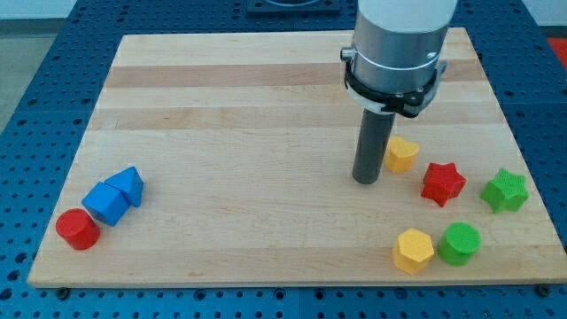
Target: Move the red star up a bit along with yellow heart
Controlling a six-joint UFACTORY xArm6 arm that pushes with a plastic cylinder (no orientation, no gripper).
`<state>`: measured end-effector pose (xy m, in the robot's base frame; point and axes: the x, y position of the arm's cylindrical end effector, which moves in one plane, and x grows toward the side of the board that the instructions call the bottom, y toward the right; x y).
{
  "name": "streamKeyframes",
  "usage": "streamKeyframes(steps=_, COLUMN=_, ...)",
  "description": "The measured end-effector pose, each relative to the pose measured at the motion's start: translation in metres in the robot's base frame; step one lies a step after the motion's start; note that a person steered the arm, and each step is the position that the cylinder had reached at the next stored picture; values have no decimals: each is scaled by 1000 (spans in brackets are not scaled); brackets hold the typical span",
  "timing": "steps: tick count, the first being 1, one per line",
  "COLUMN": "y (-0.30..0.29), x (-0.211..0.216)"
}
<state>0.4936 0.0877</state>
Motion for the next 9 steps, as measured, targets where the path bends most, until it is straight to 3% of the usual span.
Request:
streamKeyframes(steps=3, y=2, x=39)
streamKeyframes(steps=4, y=37, x=58)
streamKeyframes(steps=9, y=98, x=53)
